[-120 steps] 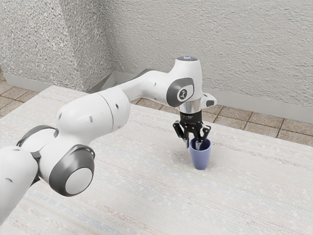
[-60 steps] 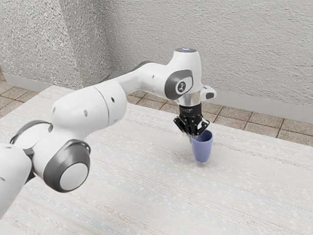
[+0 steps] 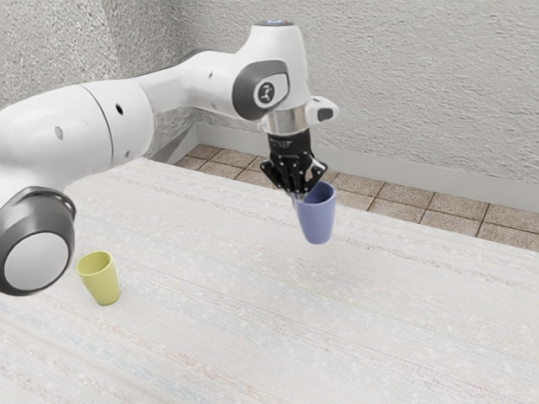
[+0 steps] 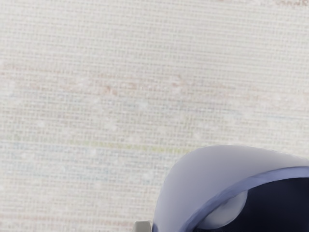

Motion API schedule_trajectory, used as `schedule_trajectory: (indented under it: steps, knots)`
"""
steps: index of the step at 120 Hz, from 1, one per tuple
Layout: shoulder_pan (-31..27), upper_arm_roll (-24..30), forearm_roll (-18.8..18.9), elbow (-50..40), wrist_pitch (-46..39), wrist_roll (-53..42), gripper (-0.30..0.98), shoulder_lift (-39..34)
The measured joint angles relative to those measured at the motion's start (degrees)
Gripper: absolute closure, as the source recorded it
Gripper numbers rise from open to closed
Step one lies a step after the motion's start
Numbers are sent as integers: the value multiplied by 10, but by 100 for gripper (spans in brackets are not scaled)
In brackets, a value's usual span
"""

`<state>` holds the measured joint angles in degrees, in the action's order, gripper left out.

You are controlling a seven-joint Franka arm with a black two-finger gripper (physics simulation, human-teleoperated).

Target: Place the right cup onto the left cup

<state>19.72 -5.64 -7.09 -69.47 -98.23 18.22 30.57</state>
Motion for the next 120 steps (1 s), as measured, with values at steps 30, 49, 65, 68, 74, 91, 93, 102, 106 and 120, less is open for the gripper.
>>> schedule_trajectory:
  steps: [30,49,65,68,74,91,93,102,106,120]
  knots:
    - [-22,-20,10,-124,-26,0,79,-108]
    - [-52,-25,21,-168,-33,0,79,-146]
    - [-80,-25,29,-196,-40,0,79,-167]
    - [-86,-25,31,-203,-42,0,79,-171]
    - [-99,-25,33,-220,-45,0,79,-183]
    - [-135,-26,36,-271,-57,-1,79,-217]
    - [-139,-26,37,-275,-59,-1,79,-220]
    - [-156,-26,37,-297,-66,-2,79,-237]
    - [-164,-27,38,-306,-68,-2,79,-243]
    - [-193,-28,42,-335,-77,-3,79,-263]
